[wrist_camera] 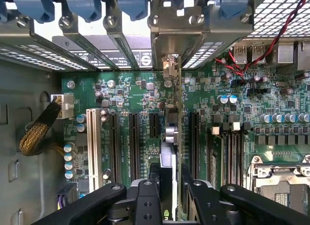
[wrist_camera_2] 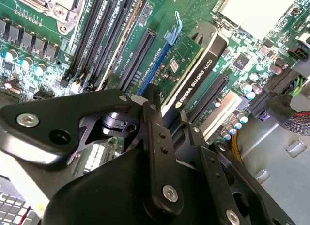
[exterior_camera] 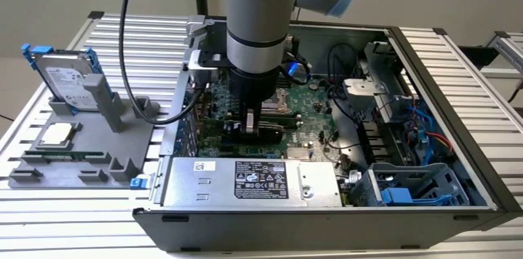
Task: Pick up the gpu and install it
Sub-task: 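Insert the gpu into the slot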
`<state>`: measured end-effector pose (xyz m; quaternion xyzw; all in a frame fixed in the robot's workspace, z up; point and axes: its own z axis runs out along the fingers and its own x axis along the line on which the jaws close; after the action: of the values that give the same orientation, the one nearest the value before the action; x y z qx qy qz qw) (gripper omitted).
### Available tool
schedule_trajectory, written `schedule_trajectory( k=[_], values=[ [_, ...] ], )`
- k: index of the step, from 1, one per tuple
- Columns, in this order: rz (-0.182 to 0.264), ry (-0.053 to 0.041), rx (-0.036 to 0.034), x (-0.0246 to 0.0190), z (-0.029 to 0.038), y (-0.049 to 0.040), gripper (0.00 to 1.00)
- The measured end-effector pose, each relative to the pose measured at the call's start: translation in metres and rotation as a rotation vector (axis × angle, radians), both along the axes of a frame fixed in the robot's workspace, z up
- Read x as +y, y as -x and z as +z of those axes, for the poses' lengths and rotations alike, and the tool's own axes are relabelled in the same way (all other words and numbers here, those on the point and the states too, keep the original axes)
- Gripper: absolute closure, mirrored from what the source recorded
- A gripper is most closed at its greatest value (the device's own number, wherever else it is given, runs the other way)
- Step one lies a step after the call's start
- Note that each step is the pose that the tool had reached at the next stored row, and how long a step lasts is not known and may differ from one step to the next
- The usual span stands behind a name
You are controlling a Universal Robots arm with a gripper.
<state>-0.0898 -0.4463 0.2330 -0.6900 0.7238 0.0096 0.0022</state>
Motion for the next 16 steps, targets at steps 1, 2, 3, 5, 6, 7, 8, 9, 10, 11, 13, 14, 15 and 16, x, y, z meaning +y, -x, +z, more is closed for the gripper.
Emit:
schedule_trajectory(
  k=[1, 2, 3, 5, 6, 7, 8, 9, 10, 11, 13, 14, 15, 16],
  values=[
    [0.0, -0.0001, 0.0, 0.0, 0.0, 0.0, 1.0],
    [0.0, -0.0001, -0.0001, 0.0, 0.0, 0.0, 1.0],
    [0.0, -0.0001, -0.0001, 0.0, 0.0001, 0.0, 1.0],
    [0.0, -0.0001, -0.0001, 0.0, 0.0002, 0.0, 1.0],
    [0.0, 0.0, 0.0, 0.0, 0.0002, 0.0, 1.0],
    [0.0, -0.0001, 0.0, 0.0, 0.0002, 0.0, 1.0],
    [0.0, -0.0001, 0.0, 0.0, 0.0003, 0.0, 1.0],
    [0.0, -0.0001, -0.0001, 0.0, 0.0003, 0.0, 1.0],
    [0.0, 0.0, 0.0, 0.0, 0.0004, 0.0, 1.0],
    [0.0, 0.0002, -0.0001, -0.0001, 0.0004, 0.0, 1.0],
    [0.0, -0.0003, 0.0003, 0.0, 0.0006, -0.0003, 0.0],
    [0.0, -0.0014, -0.0002, 0.0001, 0.0035, -0.0005, 0.0],
    [0.0, -0.0016, -0.0006, 0.0001, 0.0079, -0.0005, 0.0],
    [0.0, -0.0002, 0.0003, 0.0001, 0.0131, -0.0005, 0.0]
  ],
)
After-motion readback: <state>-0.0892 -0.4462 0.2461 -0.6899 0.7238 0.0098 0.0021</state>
